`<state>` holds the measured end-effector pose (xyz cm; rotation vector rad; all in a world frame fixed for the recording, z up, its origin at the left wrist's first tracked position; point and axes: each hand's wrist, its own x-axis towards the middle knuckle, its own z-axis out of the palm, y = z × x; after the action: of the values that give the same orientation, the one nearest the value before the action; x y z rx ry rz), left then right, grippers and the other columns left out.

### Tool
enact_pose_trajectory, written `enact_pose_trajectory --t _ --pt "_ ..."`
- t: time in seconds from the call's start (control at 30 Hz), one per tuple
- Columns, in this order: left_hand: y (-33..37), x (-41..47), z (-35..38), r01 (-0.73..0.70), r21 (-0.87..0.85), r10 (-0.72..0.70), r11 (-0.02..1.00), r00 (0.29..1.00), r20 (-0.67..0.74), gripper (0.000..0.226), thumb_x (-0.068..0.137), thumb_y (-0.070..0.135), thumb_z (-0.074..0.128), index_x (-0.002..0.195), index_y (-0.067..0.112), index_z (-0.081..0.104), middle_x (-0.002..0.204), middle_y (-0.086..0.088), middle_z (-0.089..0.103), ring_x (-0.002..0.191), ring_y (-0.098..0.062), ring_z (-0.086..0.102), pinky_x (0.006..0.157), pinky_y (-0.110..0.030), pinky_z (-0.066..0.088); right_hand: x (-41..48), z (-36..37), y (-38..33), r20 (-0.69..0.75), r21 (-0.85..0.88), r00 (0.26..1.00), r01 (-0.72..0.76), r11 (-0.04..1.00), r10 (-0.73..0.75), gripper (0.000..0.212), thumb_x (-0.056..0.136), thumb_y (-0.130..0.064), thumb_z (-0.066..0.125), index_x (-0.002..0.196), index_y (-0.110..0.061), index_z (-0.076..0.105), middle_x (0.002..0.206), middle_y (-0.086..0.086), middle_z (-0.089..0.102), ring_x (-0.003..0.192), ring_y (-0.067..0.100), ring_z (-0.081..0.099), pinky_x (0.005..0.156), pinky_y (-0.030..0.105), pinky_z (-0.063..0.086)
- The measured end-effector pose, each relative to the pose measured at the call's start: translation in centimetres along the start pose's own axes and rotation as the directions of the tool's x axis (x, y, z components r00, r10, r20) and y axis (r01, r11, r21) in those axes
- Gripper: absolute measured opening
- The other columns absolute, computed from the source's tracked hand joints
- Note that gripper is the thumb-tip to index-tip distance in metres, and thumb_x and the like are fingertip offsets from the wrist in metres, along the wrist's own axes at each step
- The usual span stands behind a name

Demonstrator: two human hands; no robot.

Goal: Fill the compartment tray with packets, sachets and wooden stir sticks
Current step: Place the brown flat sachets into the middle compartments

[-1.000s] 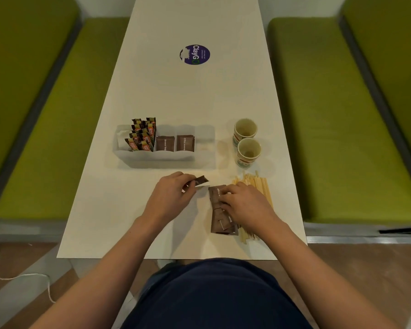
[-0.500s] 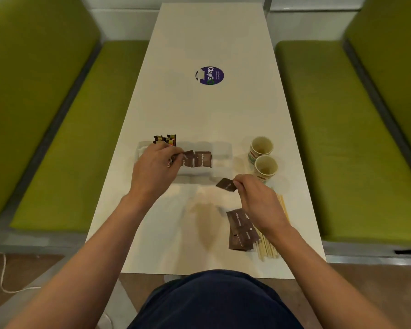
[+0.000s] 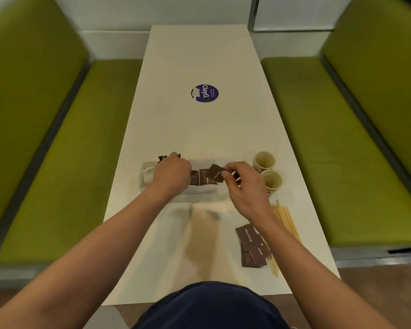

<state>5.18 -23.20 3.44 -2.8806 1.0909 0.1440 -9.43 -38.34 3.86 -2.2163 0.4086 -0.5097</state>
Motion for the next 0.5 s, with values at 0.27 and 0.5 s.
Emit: enact_pose_trajectory --t 0.27,0.5 --pt "-1.1 -0.4 1.4 -0.073 0.03 0.078 0.997 0.969 -0.236 0.017 0.062 0.009 0.082 0.075 0.015 0.073 0.073 -0.004 0.059 0.071 -0.029 0.054 0.053 -0.034 0.041 6.7 2.0 0.2 0.26 -0.288 0.962 -0.011 0.958 0.089 0.022 0.105 -0.024 0.048 0.113 -0.015 0.066 0.12 0.003 0.057 0.117 0.025 0.044 0.093 0.03 0.035" --pt "-1.4 -2.9 1.2 -0.061 -0.16 -0.008 0.985 0.918 -0.397 0.008 0.078 0.016 0.076 0.086 0.015 0.075 0.085 -0.004 0.064 0.076 -0.03 0.052 0.058 -0.041 0.049 7.5 4.0 1.2 0.424 -0.504 0.899 0.134 0.853 0.109 0.025 0.101 -0.026 0.052 0.114 -0.016 0.071 0.121 0.007 0.057 0.116 0.03 0.046 0.093 0.043 0.048"
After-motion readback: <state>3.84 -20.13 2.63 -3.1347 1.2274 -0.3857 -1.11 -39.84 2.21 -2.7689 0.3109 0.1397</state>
